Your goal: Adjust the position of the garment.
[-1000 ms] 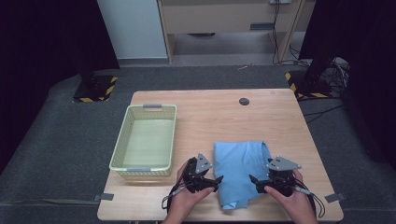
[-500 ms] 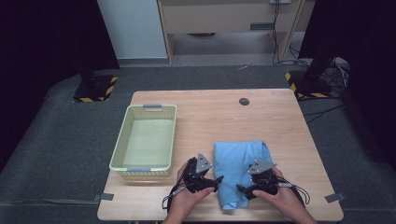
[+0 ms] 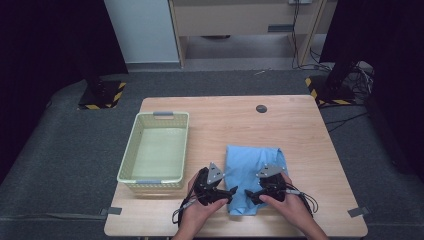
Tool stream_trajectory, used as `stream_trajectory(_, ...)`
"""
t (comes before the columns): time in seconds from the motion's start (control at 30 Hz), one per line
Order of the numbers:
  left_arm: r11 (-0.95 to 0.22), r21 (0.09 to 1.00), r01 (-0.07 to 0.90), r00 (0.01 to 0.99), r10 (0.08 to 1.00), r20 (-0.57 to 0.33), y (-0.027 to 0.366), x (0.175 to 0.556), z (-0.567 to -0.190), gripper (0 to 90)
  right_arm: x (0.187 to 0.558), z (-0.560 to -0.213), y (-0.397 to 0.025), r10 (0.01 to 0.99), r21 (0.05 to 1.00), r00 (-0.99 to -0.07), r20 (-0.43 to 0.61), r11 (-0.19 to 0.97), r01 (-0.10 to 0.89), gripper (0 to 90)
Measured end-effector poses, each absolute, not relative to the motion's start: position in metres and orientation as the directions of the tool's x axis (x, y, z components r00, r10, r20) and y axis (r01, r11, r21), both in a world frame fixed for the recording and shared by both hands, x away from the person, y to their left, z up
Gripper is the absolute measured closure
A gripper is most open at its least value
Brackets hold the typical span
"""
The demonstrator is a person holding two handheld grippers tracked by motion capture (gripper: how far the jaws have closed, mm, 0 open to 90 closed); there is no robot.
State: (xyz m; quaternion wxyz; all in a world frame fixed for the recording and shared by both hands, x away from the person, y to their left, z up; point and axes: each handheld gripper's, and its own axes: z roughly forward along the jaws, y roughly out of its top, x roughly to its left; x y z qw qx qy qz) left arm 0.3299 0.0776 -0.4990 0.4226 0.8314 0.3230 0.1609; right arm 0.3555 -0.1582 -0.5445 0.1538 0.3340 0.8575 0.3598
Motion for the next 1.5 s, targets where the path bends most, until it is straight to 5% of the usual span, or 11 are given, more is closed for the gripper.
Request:
stream_trajectory(0.87, -0.435, 0.814, 0.384, 0.744, 0.668, 0.006, 0.076, 0.328, -0.492, 15.5, 0.357, -0.545, -0.146, 0.68, 0.728, -0.733, -0.018, 0.512, 0.457, 5.2)
stream_trajectory(1.5, -0.492, 0.779, 0.389, 0.76, 0.649, 0.03, 0.062, 0.35, -0.453, 12.2, 0.336, -0.494, -0.193, 0.64, 0.722, -0.767, -0.047, 0.552, 0.416, 9.0)
